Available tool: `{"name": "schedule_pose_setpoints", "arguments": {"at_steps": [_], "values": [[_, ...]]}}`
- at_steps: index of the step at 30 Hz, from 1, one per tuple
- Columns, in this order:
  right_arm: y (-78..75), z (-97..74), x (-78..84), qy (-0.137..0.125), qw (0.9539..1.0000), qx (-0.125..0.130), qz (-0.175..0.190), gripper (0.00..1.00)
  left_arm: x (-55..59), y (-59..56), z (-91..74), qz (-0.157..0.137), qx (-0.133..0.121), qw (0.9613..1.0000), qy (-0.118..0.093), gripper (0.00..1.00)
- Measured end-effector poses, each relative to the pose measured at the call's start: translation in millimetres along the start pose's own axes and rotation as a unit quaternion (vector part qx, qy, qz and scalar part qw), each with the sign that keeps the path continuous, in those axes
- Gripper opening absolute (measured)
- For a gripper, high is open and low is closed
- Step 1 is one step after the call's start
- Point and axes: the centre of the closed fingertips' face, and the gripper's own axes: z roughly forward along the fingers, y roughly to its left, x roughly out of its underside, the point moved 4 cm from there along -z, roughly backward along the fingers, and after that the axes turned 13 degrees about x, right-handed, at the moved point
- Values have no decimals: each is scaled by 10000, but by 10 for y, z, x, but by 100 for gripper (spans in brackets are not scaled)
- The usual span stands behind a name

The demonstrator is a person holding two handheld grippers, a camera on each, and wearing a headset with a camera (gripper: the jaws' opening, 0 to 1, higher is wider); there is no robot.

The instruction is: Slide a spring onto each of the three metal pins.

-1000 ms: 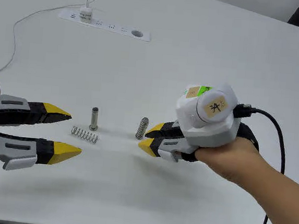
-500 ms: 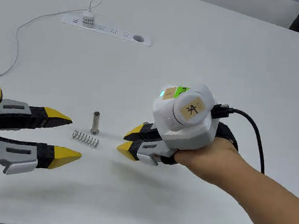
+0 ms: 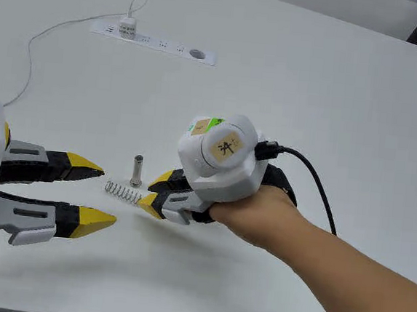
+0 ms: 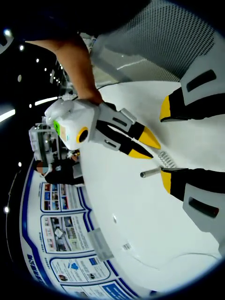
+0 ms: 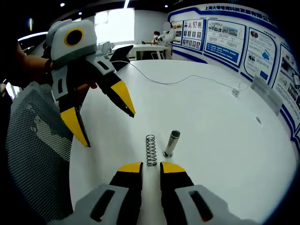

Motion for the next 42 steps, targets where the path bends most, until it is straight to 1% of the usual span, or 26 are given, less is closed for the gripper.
{"name": "schedule_pose_setpoints", "arguments": {"at_steps": [4,9,14,17,20,23,28,31,35,40,42], "values": [[36,85,-1,49,10000,-58,-36,16,4,-2,2,-4,9,10000,8,41],[38,162,21,125,9999,-84,-23,16,13,-6,2,-9,20,10000,28,40],[46,193,47,178,9998,-94,-68,15,30,-10,5,-12,32,10000,52,40],[40,201,55,193,9998,-97,-7,15,32,-7,4,-17,26,10000,48,40],[34,208,61,199,9998,-80,-26,12,38,-1,2,-24,13,10000,55,40],[53,207,57,210,9997,-121,-64,12,46,-3,2,-28,12,10000,66,40],[104,105,28,199,9995,-192,-119,11,95,-16,41,-10,65,9998,163,40],[142,31,11,211,9992,-271,-189,11,110,-29,84,78,112,9995,286,40],[185,-105,-4,230,9985,-369,-341,11,103,-44,139,232,191,9986,424,39],[218,-279,-13,285,9973,-515,-440,11,100,-51,187,336,291,9977,514,38],[238,-345,-16,314,9964,-565,-547,11,95,-72,212,395,371,9971,538,36]]}}
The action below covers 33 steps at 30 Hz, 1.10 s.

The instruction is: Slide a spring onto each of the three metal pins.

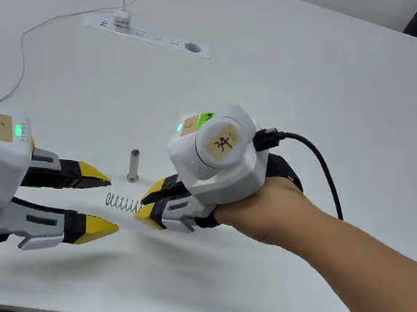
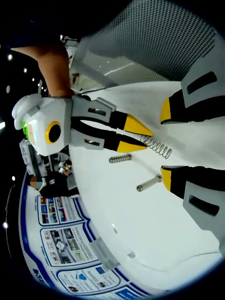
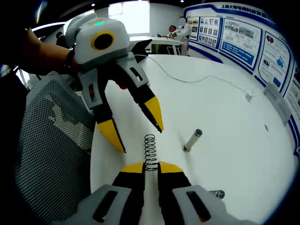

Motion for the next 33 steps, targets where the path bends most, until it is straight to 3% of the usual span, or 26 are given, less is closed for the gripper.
{"name": "schedule_pose_setpoints", "arguments": {"at_steps": [3,12,21,33], "values": [[64,-75,19,98,9997,-197,-114,11,-12,-46,49,124,140,9998,57,33],[141,-199,76,252,9983,-319,-408,11,-35,-161,166,341,502,9980,163,20],[176,-256,79,335,9975,-400,-481,11,-42,-199,187,459,598,9970,198,13],[159,-415,-173,15,9981,-329,-519,11,-64,-203,203,464,607,9969,173,11]]}}
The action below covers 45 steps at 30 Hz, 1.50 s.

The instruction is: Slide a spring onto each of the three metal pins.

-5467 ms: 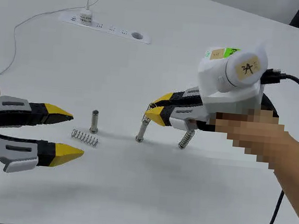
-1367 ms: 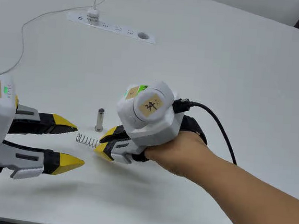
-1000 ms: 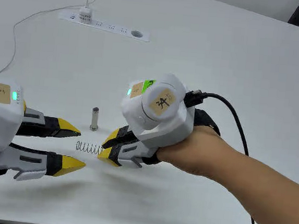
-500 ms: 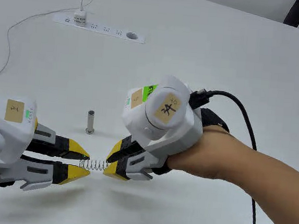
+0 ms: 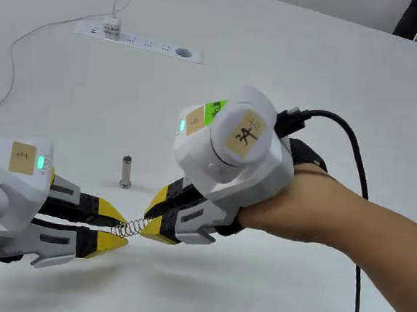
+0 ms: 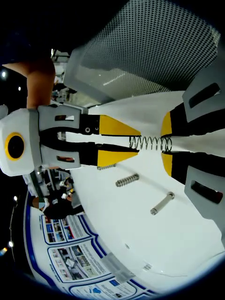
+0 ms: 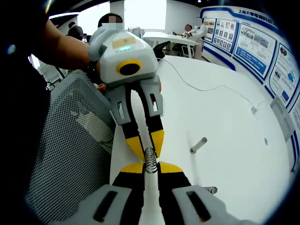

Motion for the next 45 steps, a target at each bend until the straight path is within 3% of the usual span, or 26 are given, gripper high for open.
{"name": "schedule_pose_setpoints", "arguments": {"at_steps": [12,19,25,34,45], "values": [[17,-1,-209,-370,9993,75,-25,12,-63,0,39,-39,8,9999,-98,11],[10,6,-191,-435,9990,94,26,15,-77,33,25,-284,-14,9990,-345,10],[5,15,-166,-466,9988,123,117,16,-76,33,24,-294,-18,9990,-351,10],[-58,2,-174,-653,9972,207,314,12,-114,53,9,-435,-37,9974,-582,10],[-90,-9,-222,-778,9960,263,349,12,-162,86,-1,-451,-111,9965,-690,11]]}}
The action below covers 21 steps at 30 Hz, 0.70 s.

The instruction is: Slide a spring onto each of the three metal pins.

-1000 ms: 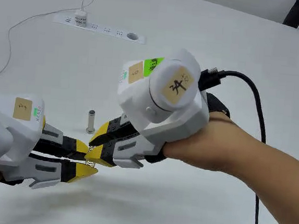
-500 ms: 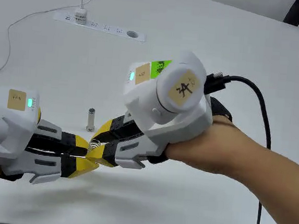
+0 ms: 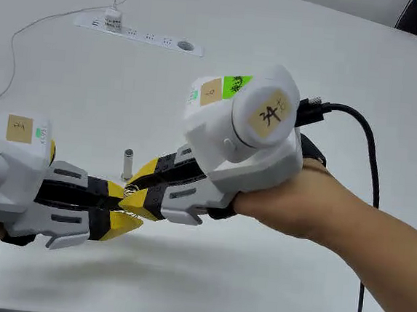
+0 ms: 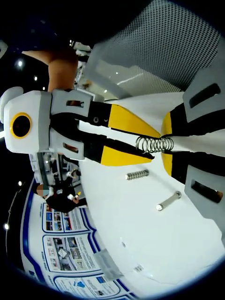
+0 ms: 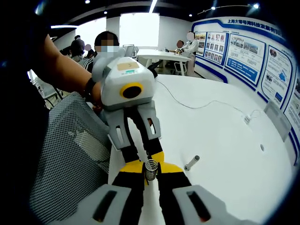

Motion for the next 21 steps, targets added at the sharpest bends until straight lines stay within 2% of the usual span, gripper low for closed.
{"name": "schedule_pose_setpoints", "arguments": {"at_steps": [8,21], "values": [[-34,1,-28,-39,10000,40,4,12,-12,29,-40,53,-102,9999,7,12],[-152,3,-84,-127,9997,206,51,12,11,81,-228,-148,-400,9990,-155,25]]}}
